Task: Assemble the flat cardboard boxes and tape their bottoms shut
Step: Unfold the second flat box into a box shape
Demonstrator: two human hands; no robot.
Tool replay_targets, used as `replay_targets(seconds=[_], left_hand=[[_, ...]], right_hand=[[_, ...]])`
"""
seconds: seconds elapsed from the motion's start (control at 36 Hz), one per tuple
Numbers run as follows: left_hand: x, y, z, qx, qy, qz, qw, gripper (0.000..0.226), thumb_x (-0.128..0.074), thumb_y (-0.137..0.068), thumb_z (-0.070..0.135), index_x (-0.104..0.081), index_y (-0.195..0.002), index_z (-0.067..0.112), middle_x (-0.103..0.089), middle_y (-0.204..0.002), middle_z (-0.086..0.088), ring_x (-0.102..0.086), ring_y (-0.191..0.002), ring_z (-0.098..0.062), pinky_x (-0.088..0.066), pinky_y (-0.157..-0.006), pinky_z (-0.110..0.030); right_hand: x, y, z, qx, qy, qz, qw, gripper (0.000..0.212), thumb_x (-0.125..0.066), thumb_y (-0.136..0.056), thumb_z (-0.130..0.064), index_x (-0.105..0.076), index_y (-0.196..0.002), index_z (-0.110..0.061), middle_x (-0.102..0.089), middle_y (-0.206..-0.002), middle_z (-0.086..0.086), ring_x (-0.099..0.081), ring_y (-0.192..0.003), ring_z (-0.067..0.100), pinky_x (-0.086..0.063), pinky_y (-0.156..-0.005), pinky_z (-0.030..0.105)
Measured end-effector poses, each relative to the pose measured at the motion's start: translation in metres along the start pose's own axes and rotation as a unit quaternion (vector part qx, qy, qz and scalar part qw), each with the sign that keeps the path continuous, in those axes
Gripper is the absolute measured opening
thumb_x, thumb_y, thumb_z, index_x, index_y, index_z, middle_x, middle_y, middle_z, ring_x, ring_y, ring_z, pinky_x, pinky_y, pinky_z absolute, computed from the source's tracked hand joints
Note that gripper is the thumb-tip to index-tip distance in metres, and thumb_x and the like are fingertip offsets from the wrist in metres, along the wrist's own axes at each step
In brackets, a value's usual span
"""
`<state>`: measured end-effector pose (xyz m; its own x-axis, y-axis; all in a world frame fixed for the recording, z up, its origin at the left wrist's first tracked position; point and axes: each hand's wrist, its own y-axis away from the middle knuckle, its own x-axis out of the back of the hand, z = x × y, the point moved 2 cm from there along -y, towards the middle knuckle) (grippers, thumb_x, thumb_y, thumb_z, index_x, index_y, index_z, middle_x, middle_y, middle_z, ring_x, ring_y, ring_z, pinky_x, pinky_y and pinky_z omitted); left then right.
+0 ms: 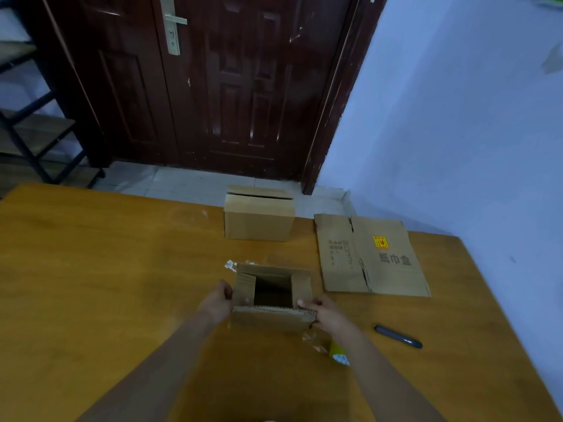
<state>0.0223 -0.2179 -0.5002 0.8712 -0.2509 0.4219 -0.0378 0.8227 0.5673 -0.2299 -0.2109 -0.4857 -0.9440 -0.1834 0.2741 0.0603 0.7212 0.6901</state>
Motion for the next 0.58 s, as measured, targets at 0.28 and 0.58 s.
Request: replay_targets(seconds=[0.28,0.58], left_hand=[[0.003,0.003,0.015,0.026,0.196,0.024,0.980,0.033,-0.044,-0.097,0.044,-0.048,-0.098,0.012,-0.054,-0.089,-0.005,-0.054,-0.080,-0.020,-0.045,-0.076,-0.041],[0.000,0.004,0.009,0.029,0.225,0.015,0.974,0.041,-0.036,-0.098,0.048,-0.051,-0.111,0.012,-0.057,-0.094,-0.004,-0.056,-0.087,-0.024,-0.043,-0.081,-0.040]], right_hand=[[0.009,0.006,-0.025,0.044,-0.014,0.038,0.998,0.070,-0.043,-0.092,-0.057,-0.025,-0.149,-0.020,-0.031,-0.152,0.005,-0.031,-0.138,0.029,-0.032,-0.108,0.043],[-0.007,0.006,-0.023,0.208,0.234,0.053,0.948,0.093,-0.056,-0.077,-0.069,0.003,-0.146,-0.050,0.003,-0.158,0.003,-0.033,-0.136,0.032,-0.039,-0.104,0.048]])
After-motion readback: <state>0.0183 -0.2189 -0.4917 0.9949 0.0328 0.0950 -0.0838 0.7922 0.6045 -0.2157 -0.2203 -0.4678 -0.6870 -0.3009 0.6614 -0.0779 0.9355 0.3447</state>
